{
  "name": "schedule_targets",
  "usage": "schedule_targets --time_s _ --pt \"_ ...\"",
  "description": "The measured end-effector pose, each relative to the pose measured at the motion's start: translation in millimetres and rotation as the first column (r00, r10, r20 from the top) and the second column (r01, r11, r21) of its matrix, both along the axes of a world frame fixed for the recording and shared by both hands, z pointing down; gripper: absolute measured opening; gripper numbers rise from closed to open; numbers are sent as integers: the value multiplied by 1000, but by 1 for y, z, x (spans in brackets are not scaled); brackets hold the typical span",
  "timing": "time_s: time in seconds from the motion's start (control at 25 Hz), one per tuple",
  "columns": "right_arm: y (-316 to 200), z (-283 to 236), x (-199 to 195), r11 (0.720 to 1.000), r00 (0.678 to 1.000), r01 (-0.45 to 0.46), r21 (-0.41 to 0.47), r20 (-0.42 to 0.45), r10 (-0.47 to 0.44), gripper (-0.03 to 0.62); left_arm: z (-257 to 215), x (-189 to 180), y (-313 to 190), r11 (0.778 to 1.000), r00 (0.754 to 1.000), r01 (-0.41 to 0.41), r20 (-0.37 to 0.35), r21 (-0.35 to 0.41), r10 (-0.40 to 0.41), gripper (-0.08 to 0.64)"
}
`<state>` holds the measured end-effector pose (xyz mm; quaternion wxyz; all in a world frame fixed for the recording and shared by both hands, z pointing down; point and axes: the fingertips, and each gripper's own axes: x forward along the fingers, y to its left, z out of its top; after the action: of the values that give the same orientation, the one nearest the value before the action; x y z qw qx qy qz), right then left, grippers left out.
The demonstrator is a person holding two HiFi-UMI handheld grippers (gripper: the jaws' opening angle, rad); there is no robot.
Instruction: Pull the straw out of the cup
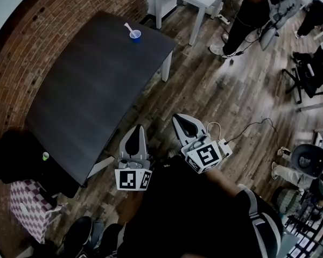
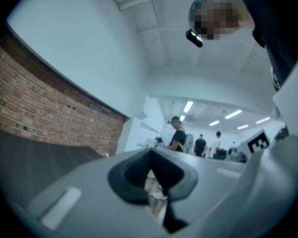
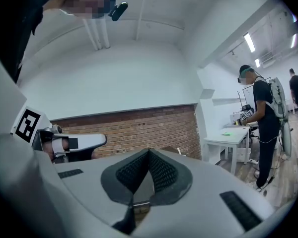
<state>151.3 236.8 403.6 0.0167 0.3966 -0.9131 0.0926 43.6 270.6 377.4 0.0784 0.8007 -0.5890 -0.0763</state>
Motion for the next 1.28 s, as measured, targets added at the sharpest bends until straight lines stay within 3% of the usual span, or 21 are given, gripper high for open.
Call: schedule_targets --time_s 0.36,0.92,1.08,1.28 --pt "-57 11 -8 1000 1000 21 -12 -8 -21 5 9 -10 -63 1000 1000 7 12 -6 -7 5" --pt "-219 10 -82 999 999 -25 -30 -43 24 5 2 -83 -243 998 998 -60 -4 18 60 5" --pt "-255 12 -103 999 998 -26 -35 -54 24 6 9 -106 -275 998 997 -62 -37 -1 62 5" --pt "-292 12 -121 999 1000 -18 -49 -21 17 6 9 -119 -305 999 999 -45 -15 -2 45 5"
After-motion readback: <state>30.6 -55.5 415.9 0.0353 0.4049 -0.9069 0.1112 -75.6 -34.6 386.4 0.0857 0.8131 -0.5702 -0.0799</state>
